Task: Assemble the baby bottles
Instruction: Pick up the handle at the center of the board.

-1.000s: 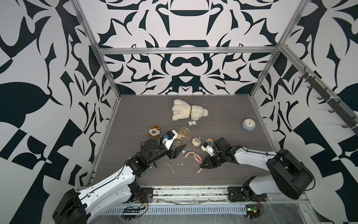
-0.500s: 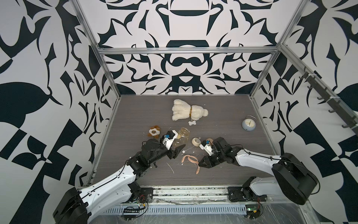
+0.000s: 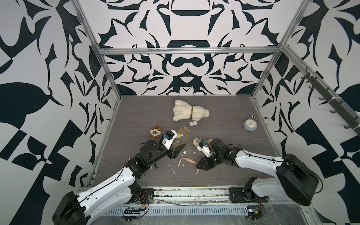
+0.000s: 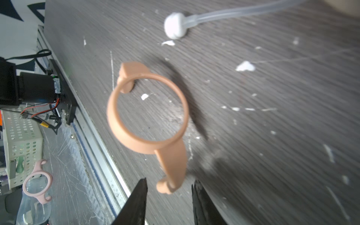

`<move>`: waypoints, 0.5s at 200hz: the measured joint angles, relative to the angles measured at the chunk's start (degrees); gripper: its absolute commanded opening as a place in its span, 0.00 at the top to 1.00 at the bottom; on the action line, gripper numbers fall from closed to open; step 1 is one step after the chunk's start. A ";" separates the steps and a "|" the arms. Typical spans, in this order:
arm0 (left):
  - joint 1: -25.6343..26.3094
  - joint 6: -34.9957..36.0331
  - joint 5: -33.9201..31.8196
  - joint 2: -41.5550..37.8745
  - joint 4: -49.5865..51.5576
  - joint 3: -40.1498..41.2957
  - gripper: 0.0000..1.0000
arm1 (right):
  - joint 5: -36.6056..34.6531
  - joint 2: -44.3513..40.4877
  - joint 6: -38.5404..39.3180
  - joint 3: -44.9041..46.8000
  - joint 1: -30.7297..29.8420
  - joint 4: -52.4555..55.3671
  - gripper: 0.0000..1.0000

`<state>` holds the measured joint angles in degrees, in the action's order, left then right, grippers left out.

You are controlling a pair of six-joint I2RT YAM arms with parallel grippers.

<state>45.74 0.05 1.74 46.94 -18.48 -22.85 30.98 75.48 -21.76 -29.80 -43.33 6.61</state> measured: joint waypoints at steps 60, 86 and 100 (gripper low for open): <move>0.00 -0.02 -0.15 -1.60 0.02 1.03 0.72 | -0.94 3.13 1.42 -1.68 -0.96 0.39 0.61; 0.00 0.00 -0.33 -2.32 -0.13 1.14 0.72 | -1.22 4.98 2.01 -1.88 -0.96 0.37 0.62; 0.00 0.00 -0.37 -2.29 -0.07 1.14 0.72 | -1.09 6.05 2.45 -1.95 -0.96 0.11 0.64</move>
<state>45.74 0.05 1.37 44.64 -18.55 -21.71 29.89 81.54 -19.31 -31.75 -44.29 6.72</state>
